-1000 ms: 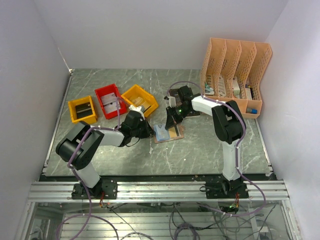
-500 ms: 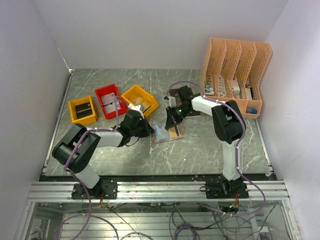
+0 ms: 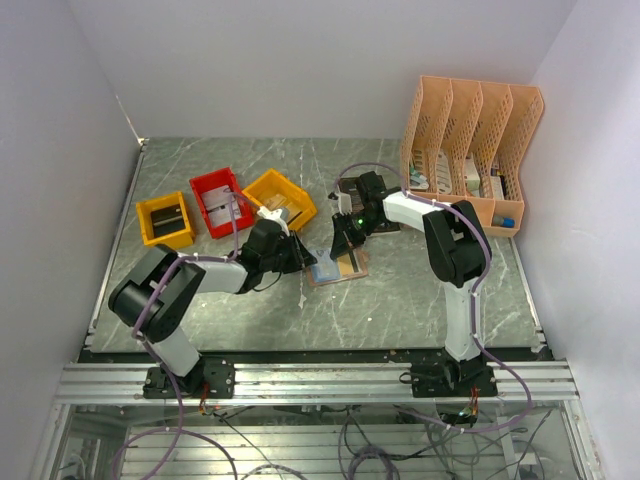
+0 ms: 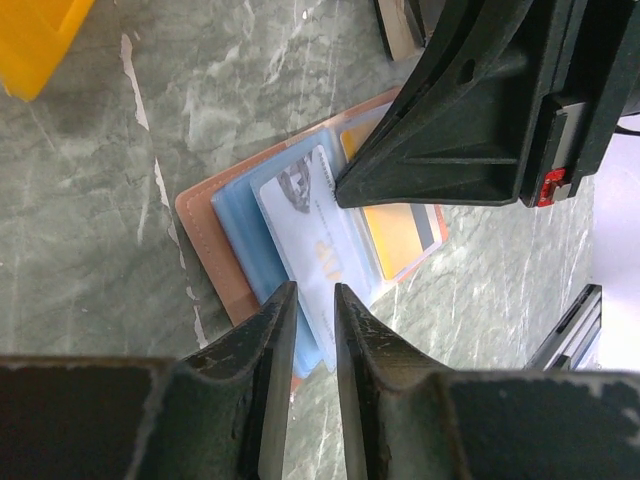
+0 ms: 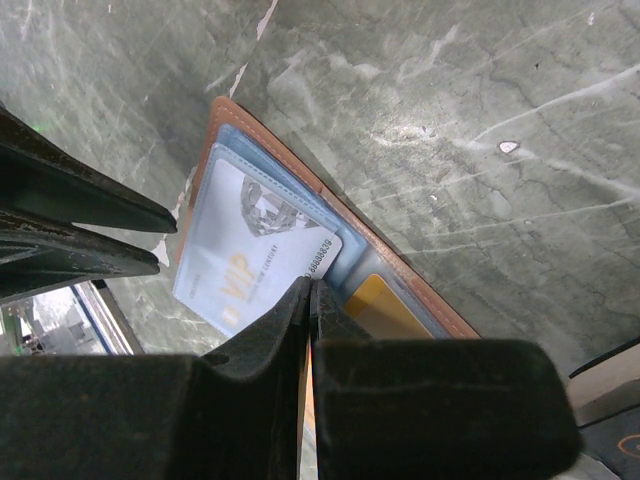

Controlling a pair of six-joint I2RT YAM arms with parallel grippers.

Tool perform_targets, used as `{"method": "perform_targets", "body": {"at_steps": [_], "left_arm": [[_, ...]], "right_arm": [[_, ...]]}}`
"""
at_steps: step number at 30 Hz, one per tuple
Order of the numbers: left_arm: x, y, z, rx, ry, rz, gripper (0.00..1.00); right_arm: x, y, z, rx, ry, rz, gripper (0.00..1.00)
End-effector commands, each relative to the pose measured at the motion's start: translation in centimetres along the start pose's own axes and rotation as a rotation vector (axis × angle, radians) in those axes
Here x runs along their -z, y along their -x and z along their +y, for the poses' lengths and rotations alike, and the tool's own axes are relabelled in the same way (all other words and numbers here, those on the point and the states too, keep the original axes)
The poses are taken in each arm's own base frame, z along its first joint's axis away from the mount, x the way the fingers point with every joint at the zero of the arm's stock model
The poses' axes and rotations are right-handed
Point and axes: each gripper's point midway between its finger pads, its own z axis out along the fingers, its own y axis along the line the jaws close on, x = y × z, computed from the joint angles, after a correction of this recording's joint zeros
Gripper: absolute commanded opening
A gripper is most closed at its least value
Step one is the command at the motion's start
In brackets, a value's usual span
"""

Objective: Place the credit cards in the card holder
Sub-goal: Turn over the card slot in the card holder.

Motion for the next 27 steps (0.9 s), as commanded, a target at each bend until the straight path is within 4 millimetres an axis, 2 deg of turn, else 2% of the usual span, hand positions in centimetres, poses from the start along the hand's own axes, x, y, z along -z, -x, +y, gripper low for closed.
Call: {"method": "perform_targets", "body": {"at_steps": [1, 9, 27], "left_arm": [[-0.6, 0.3, -1.0, -0.001, -0.048, -0.004, 0.33], [-0.8, 0.0, -0.4, 0.004, -0.019, 0.003, 0.38], [-1.4, -0.5, -2.0, 0.005, -0.077, 0.006, 0.38]], "right_arm": [[-0.7, -0.6, -1.0, -0.005, -0.021, 0.028, 0.04], [-0.7, -0.7, -1.0, -0.006, -0.018, 0.029, 0.04], [-0.7, -0.7, -0.9, -0.005, -0.016, 0.029, 0.04]]}}
